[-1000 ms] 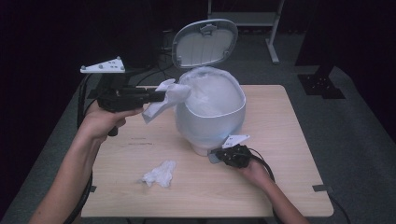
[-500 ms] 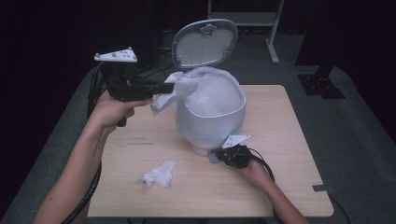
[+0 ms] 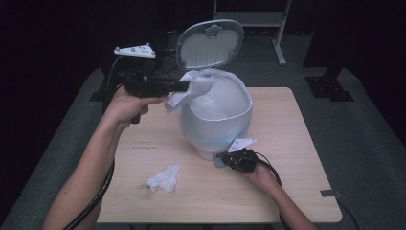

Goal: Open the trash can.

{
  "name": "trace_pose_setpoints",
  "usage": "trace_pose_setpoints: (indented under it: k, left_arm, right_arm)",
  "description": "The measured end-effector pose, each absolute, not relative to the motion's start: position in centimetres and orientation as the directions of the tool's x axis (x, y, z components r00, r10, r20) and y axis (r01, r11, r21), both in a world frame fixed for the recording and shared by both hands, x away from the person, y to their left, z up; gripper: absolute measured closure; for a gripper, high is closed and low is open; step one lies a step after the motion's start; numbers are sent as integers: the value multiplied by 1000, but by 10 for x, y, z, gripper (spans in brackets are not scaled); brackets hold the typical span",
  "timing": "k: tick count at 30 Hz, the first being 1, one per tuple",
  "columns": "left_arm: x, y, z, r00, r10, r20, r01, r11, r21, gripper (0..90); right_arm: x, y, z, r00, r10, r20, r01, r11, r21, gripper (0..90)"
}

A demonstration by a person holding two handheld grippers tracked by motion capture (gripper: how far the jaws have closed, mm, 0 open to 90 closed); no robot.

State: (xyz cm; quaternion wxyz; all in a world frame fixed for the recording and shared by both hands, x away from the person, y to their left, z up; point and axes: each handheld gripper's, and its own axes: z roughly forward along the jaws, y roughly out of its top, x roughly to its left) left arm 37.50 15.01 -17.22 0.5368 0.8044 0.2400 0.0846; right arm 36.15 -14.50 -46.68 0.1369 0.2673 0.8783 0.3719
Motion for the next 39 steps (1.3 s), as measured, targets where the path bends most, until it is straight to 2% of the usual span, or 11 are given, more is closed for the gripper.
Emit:
trace_pose_setpoints:
  k: [25, 33, 37, 39]
  left_arm:
    - [405, 112, -179, 876, 461, -141, 322, -344, 882, 810]
    - [419, 95, -187, 866, 481, -137, 340, -367, 866, 809]
    - [424, 89, -190, 862, 492, -127, 345, -383, 857, 782]
    - [426, 85, -192, 858, 501, -115, 346, -397, 850, 702]
  right_arm:
    - [362, -145, -467, -823, 567, -39, 367, 583, 725, 839]
    - [362, -145, -467, -823, 567, -39, 367, 582, 725, 839]
    - [362, -145, -467, -824, 566, -37, 367, 582, 726, 839]
    - [362, -145, -467, -824, 566, -37, 367, 582, 726, 839]
